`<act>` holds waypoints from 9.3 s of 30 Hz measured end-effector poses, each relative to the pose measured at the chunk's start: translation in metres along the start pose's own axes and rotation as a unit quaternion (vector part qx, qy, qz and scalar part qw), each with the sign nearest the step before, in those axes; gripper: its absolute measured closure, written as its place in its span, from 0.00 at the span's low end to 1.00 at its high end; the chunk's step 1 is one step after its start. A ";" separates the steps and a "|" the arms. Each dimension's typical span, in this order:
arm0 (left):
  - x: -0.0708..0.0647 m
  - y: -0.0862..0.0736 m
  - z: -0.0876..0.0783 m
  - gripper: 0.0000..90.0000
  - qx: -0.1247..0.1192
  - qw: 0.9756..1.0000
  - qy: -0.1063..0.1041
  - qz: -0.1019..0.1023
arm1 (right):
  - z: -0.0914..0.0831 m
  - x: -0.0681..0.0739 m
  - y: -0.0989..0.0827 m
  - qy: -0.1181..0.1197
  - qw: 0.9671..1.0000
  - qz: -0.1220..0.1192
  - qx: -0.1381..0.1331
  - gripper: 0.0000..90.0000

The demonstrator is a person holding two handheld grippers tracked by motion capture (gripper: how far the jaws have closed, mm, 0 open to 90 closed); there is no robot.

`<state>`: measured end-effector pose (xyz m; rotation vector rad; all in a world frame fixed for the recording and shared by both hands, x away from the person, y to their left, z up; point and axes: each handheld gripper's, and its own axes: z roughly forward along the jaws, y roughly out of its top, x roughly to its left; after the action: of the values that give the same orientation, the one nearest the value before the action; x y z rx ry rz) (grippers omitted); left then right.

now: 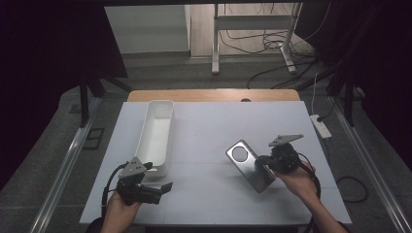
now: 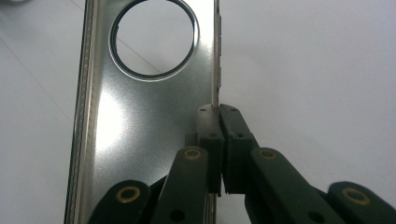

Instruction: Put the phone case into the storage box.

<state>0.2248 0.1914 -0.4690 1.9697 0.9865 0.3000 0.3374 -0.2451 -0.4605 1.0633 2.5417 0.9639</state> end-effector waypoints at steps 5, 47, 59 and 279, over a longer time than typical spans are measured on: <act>-0.004 0.006 0.009 0.00 0.005 1.000 -0.011 0.010 | -0.003 -0.001 0.002 -0.002 1.000 0.001 -0.014 0.98; -0.020 0.059 0.070 0.00 0.016 0.996 -0.088 -0.001 | -0.014 0.019 0.017 -0.023 0.988 -0.013 -0.149 0.98; -0.020 0.067 0.077 0.00 0.006 0.996 -0.094 -0.006 | -0.011 0.026 0.021 -0.028 0.978 -0.011 -0.206 0.98; -0.034 0.099 0.099 0.54 -0.006 0.991 -0.131 0.009 | -0.009 0.071 0.029 0.083 0.984 -0.052 -0.150 0.90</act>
<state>0.3086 0.0774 -0.4412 1.9499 0.7952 0.0540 0.2993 -0.1849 -0.4313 0.7870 2.4422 1.4018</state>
